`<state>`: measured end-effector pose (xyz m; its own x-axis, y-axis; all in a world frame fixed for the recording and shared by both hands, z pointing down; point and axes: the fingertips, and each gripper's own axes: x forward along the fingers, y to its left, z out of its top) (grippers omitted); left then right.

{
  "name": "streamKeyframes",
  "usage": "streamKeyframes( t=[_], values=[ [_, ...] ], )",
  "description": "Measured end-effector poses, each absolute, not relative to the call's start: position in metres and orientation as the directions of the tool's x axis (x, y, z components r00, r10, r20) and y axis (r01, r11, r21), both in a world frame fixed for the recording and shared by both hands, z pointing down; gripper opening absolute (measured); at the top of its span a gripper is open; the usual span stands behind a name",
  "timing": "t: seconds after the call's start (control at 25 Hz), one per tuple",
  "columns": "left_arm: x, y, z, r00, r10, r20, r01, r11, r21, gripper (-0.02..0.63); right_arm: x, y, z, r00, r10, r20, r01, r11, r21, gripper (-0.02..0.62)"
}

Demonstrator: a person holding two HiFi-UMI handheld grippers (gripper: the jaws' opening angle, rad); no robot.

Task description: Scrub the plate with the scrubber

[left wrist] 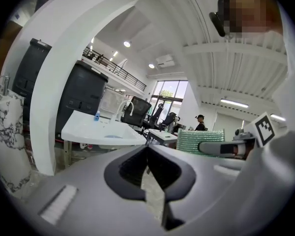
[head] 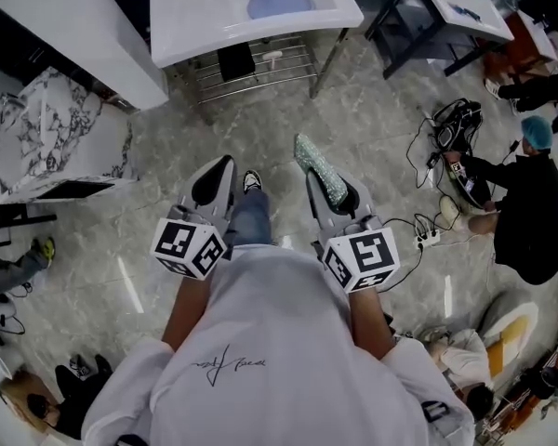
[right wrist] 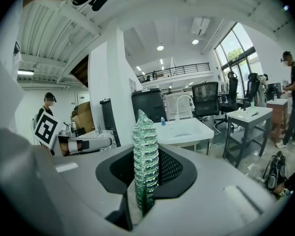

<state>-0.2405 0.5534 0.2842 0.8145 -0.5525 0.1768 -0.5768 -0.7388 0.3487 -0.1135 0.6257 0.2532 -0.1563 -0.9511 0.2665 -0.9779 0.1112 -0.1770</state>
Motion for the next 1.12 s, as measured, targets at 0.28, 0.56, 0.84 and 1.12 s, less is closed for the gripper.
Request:
streamKeyframes(
  t=[0.28, 0.56, 0.84, 1.12],
  values=[
    [-0.222, 0.466, 0.271, 0.816, -0.549, 0.182, -0.576, -0.744, 0.339, 0.002, -0.094, 0.536, 0.240, -0.148, -0.954, 0.261, -0.979, 0.104, -0.173, 0.049],
    [-0.208, 0.378, 0.272, 0.830, -0.519, 0.205, -0.558, -0.757, 0.341, 0.002, -0.090, 0.454, 0.239, -0.170, -0.944, 0.284, -0.970, 0.109, -0.218, 0.049],
    [-0.203, 0.332, 0.274, 0.840, -0.503, 0.202, -0.542, -0.779, 0.315, 0.003, -0.095, 0.402, 0.240, -0.212, -0.935, 0.286, -0.964, 0.152, -0.216, 0.049],
    [-0.213, 0.302, 0.272, 0.848, -0.519, 0.110, -0.505, -0.727, 0.464, 0.003, -0.117, 0.376, 0.236, -0.375, -0.894, 0.246, -0.912, 0.309, -0.268, 0.063]
  ],
)
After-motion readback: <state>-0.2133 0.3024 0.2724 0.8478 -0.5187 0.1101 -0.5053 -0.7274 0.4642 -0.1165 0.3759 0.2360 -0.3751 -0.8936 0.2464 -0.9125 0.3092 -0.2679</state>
